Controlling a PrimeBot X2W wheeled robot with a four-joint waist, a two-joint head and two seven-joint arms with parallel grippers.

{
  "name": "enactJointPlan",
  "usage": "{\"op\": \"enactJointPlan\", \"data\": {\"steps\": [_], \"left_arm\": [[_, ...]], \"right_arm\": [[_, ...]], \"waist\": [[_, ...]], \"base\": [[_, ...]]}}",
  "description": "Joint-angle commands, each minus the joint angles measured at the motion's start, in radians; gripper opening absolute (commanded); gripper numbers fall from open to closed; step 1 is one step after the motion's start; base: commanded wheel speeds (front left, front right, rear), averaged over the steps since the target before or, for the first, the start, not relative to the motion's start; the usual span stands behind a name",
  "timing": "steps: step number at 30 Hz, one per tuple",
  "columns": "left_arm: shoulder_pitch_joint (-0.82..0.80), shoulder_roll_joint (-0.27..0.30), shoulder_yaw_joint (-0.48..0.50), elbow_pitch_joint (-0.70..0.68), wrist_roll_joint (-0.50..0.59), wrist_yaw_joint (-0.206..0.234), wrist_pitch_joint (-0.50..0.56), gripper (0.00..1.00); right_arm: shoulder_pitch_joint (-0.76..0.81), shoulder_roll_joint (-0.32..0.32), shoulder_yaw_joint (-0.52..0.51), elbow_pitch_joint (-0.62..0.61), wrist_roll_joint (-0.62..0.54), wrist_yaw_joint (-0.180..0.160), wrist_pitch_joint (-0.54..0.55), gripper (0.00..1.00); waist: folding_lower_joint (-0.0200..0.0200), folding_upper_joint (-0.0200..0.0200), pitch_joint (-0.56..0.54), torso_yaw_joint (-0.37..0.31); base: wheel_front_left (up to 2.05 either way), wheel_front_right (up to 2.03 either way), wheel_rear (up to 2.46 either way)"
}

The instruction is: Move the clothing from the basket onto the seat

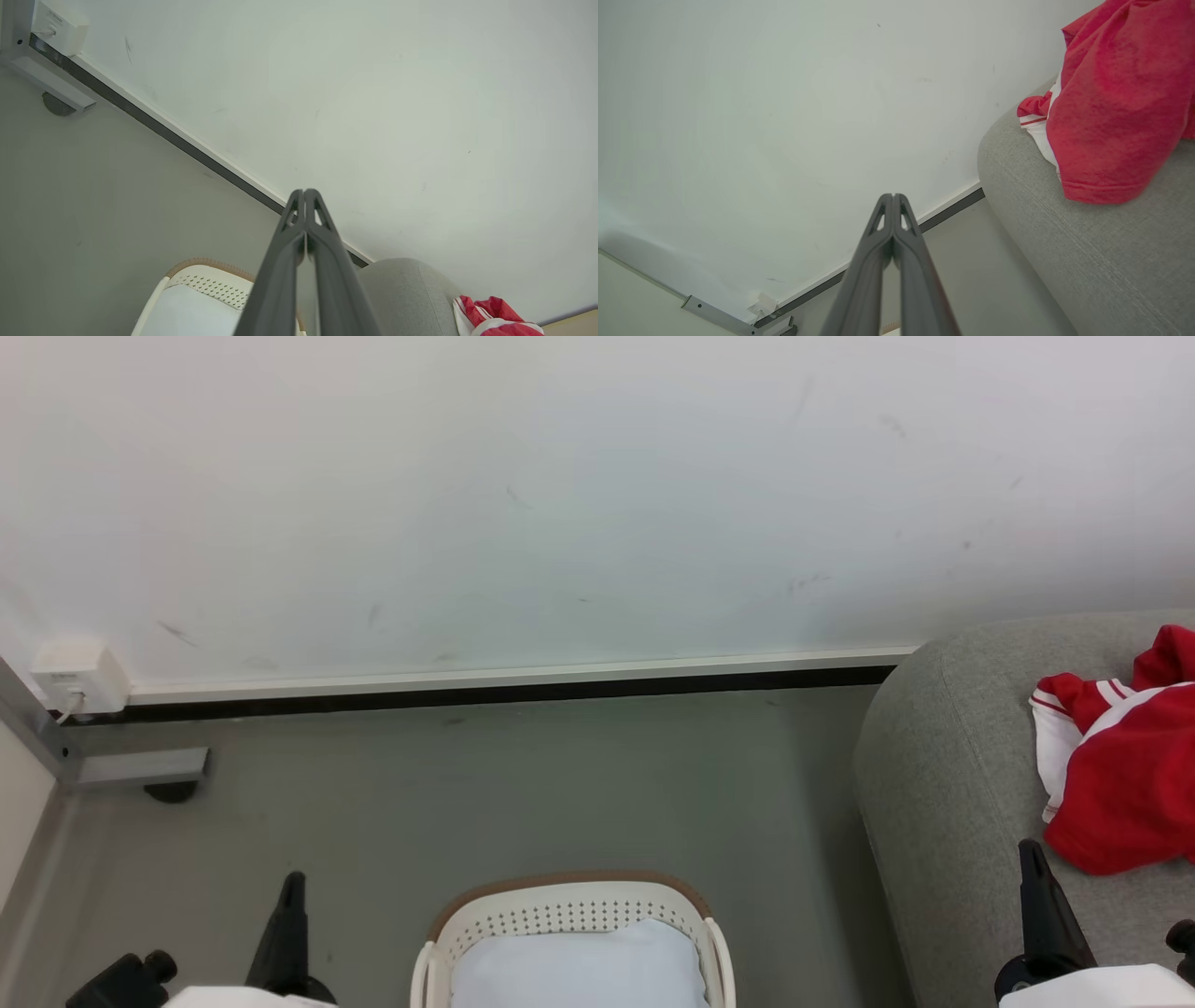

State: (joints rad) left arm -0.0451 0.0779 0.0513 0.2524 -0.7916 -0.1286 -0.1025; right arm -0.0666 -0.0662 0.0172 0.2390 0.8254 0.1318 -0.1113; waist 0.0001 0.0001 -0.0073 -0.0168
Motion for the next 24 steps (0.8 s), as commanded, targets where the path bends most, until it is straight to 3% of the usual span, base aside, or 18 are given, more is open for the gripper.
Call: {"op": "enactJointPlan", "data": {"steps": [1, 24], "left_arm": [[-0.026, 0.003, 0.006, -0.013, -0.038, -0.001, 0.006, 0.00], [-0.042, -0.007, 0.027, -0.012, -0.305, -0.002, 0.079, 0.00]], "right_arm": [[-0.028, -0.005, -0.008, -0.009, 0.033, 0.000, 0.006, 0.00], [-0.035, -0.002, -0.046, -0.005, 0.296, -0.001, 0.078, 0.00]], "waist": [[-0.0001, -0.0001, 0.000, 0.000], [-0.0001, -0.0001, 0.003, 0.005]], "base": [[0.00, 0.00, 0.00], [0.00, 0.00, 0.00]]}}
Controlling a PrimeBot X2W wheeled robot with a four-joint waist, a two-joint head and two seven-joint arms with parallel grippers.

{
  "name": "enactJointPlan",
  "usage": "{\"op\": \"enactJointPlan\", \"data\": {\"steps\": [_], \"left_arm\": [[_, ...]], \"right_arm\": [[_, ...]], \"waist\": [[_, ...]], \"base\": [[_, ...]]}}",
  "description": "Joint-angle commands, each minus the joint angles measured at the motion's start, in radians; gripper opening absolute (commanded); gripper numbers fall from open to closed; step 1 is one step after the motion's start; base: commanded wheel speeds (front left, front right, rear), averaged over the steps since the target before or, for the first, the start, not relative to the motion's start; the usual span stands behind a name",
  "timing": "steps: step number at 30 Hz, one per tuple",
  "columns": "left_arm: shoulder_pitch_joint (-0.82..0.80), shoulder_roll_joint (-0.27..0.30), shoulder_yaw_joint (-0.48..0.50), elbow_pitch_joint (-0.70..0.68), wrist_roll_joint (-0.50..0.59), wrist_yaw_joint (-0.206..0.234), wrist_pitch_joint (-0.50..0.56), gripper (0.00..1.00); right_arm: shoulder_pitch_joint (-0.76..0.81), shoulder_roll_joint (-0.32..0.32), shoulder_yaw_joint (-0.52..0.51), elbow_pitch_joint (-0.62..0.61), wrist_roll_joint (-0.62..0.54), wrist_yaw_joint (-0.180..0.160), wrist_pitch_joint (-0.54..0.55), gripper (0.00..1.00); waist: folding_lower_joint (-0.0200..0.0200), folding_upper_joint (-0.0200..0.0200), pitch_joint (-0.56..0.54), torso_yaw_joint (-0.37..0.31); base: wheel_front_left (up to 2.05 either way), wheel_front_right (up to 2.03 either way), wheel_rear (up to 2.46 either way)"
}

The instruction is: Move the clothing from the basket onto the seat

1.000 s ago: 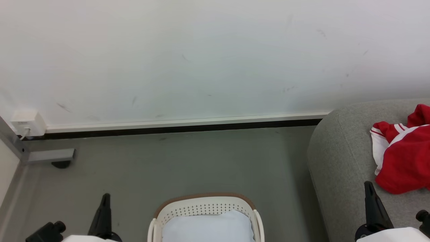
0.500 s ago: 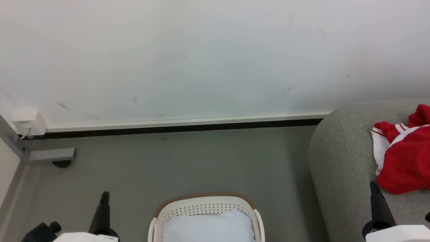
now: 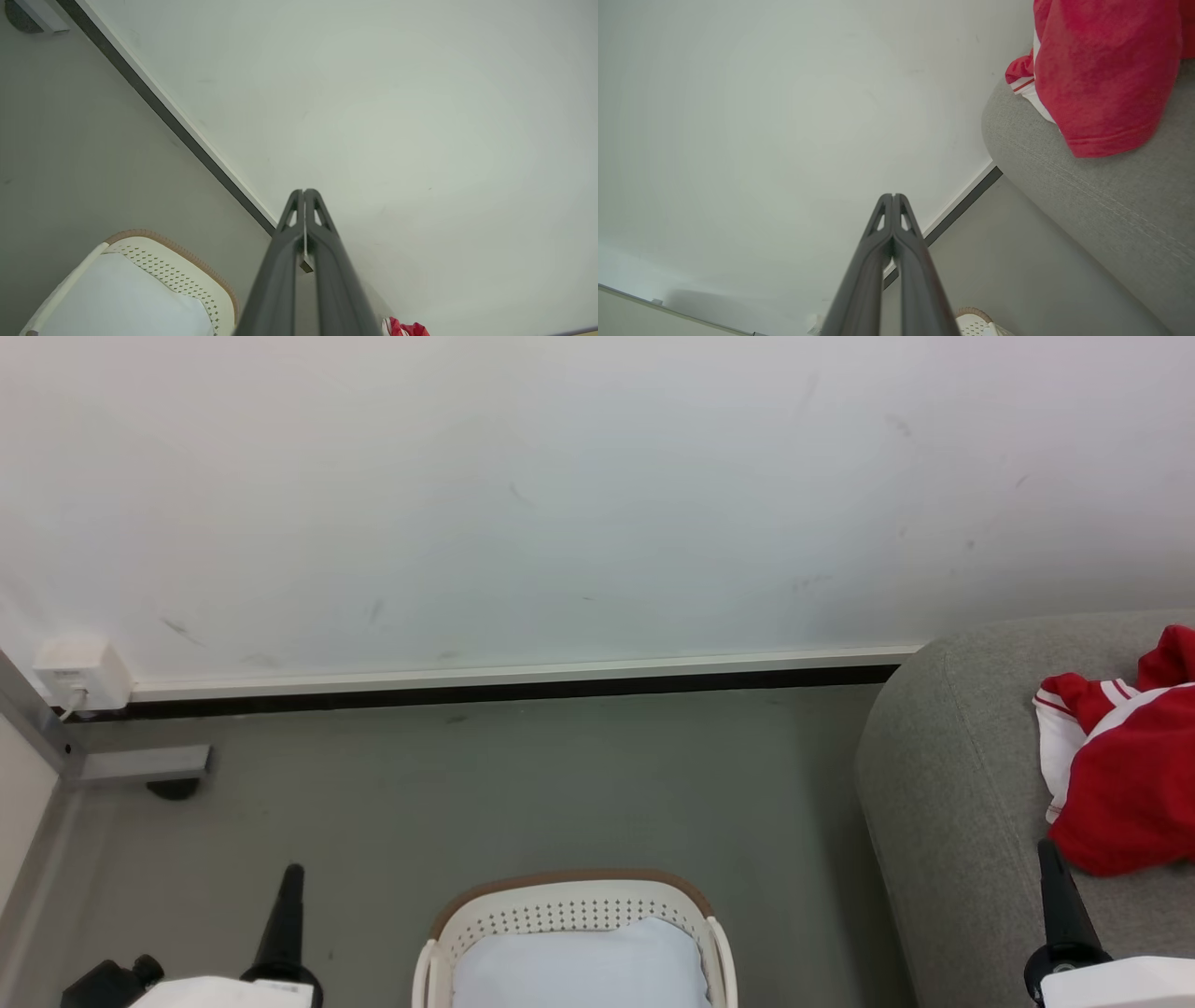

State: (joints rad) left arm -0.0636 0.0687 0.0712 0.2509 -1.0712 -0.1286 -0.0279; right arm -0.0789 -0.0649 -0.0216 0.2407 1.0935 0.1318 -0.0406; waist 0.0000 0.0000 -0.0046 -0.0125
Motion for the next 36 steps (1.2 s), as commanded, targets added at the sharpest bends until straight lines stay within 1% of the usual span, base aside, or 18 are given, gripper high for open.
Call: {"op": "enactJointPlan", "data": {"steps": [1, 9, 36], "left_arm": [[-0.024, 0.001, 0.008, -0.011, -0.037, -0.002, 0.008, 0.00], [-0.027, -0.002, 0.013, -0.010, -0.120, -0.002, 0.029, 0.00], [-0.041, -0.010, 0.031, -0.009, -0.343, -0.003, 0.091, 0.00]], "right_arm": [[-0.023, -0.003, -0.009, -0.007, 0.038, -0.001, 0.010, 0.00], [-0.026, -0.001, -0.021, -0.005, 0.116, -0.001, 0.032, 0.00], [-0.029, 0.004, -0.056, 0.000, 0.334, -0.002, 0.093, 0.00]], "waist": [[0.0000, 0.0000, 0.000, 0.000], [0.0000, 0.0000, 0.001, 0.002], [0.0000, 0.0000, 0.004, 0.007]], "base": [[0.00, 0.00, 0.00], [0.00, 0.00, 0.00], [0.00, 0.00, 0.00]]}}
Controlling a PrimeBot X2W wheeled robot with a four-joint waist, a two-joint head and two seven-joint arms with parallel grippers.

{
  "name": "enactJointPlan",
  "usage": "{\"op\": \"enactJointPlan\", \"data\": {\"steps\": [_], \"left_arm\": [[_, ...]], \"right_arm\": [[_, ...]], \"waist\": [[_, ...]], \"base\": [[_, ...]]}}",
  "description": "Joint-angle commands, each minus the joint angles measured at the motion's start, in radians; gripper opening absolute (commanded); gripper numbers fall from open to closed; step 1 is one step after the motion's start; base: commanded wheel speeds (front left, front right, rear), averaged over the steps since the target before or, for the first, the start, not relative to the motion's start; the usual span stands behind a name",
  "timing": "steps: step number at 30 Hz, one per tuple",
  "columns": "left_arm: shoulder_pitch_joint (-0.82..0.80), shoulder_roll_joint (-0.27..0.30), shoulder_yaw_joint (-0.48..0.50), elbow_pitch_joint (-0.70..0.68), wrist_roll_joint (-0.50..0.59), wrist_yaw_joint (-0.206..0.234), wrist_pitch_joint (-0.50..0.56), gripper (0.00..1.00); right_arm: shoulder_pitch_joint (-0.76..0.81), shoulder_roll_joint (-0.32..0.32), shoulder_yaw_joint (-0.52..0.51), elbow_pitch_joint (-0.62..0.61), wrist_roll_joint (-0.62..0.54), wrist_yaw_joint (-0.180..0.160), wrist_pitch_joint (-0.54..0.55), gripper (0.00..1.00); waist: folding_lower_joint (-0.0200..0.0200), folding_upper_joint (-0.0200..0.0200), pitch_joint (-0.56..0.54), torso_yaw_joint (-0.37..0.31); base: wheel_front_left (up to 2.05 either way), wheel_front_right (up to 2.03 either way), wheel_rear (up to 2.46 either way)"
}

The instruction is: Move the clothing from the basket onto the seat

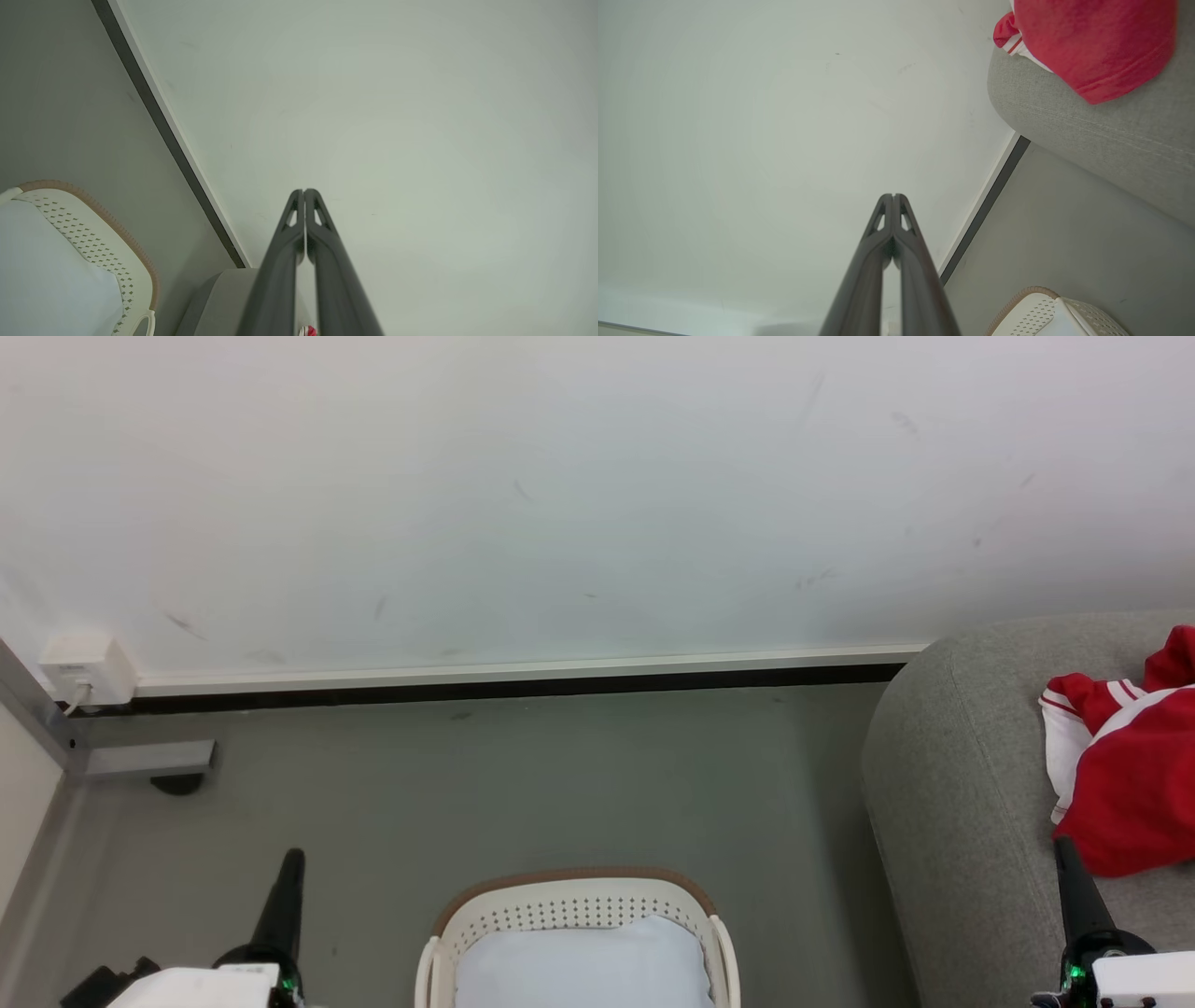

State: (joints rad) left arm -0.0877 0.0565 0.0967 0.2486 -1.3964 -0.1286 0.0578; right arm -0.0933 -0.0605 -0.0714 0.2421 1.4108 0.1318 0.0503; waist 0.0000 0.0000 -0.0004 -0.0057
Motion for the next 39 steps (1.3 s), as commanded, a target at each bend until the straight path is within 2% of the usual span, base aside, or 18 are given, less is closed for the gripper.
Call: {"op": "enactJointPlan", "data": {"steps": [1, 29, 39], "left_arm": [[-0.017, 0.002, 0.006, -0.006, -0.026, -0.003, 0.007, 0.00], [-0.026, -0.006, 0.020, -0.005, -0.222, -0.004, 0.059, 0.00], [-0.025, -0.006, 0.020, -0.004, -0.222, -0.004, 0.060, 0.00]], "right_arm": [[-0.015, -0.001, -0.007, -0.002, 0.024, -0.002, 0.005, 0.00], [-0.020, 0.004, -0.038, 0.003, 0.212, -0.002, 0.061, 0.00], [-0.020, 0.005, -0.039, 0.003, 0.207, -0.002, 0.061, 0.00]], "waist": [[0.0000, 0.0000, 0.000, 0.000], [0.0000, 0.0000, 0.003, 0.006], [0.0000, 0.0000, 0.004, 0.006]], "base": [[0.00, 0.00, 0.00], [0.00, 0.00, 0.00], [0.00, 0.00, 0.00]]}}
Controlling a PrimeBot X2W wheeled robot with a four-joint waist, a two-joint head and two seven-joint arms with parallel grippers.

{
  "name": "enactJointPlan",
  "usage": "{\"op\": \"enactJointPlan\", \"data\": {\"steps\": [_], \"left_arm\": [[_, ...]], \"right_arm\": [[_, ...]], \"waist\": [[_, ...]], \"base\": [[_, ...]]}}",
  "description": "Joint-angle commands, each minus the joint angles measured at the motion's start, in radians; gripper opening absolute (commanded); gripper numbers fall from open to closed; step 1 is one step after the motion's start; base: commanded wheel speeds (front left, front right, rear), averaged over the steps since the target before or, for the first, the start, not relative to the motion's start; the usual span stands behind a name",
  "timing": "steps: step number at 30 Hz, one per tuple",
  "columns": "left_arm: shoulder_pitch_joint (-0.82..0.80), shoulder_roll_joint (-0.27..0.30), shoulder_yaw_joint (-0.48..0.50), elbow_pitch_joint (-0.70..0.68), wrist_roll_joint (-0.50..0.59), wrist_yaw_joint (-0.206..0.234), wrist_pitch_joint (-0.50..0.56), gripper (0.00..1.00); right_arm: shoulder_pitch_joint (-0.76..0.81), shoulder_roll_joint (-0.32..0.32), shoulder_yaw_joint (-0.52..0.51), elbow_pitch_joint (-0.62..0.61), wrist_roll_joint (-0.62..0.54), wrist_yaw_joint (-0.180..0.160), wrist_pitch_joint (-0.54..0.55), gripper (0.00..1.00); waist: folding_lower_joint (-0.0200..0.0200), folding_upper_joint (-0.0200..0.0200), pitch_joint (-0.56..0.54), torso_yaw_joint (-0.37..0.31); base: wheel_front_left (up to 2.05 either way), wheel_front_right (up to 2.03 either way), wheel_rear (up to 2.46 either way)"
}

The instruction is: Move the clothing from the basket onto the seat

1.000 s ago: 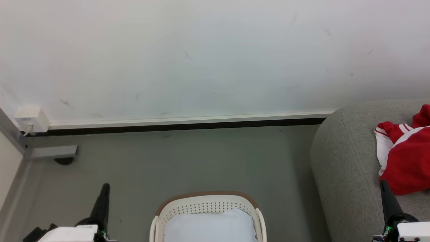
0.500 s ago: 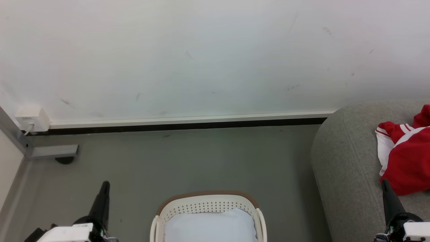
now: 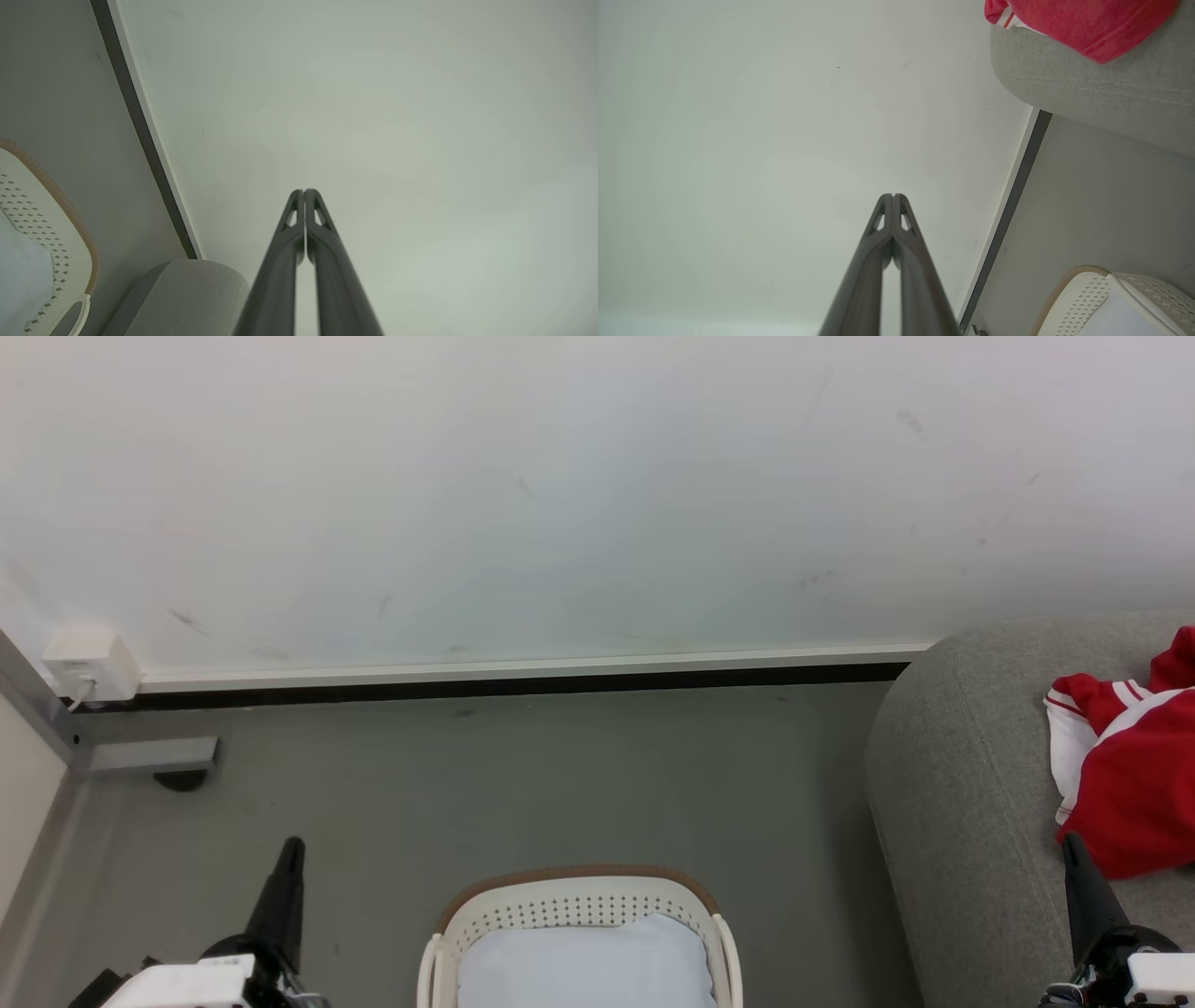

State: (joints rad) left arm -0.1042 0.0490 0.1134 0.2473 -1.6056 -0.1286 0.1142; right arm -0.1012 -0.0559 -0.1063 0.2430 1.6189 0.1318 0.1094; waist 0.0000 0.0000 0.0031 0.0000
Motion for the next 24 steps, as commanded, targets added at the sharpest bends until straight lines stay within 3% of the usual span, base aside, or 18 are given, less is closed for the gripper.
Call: {"op": "enactJointPlan", "data": {"steps": [1, 24], "left_arm": [[-0.009, 0.002, 0.003, -0.003, -0.013, -0.004, 0.004, 0.00], [-0.009, 0.002, 0.003, -0.003, -0.013, -0.004, 0.004, 0.00]], "right_arm": [[-0.012, 0.001, -0.004, 0.003, -0.001, -0.002, 0.002, 0.00], [-0.012, 0.002, -0.006, 0.003, -0.004, -0.002, 0.003, 0.00]], "waist": [[0.0000, 0.0000, 0.000, 0.000], [0.0000, 0.0000, 0.000, 0.000]], "base": [[0.00, 0.00, 0.00], [0.00, 0.00, 0.00]]}}
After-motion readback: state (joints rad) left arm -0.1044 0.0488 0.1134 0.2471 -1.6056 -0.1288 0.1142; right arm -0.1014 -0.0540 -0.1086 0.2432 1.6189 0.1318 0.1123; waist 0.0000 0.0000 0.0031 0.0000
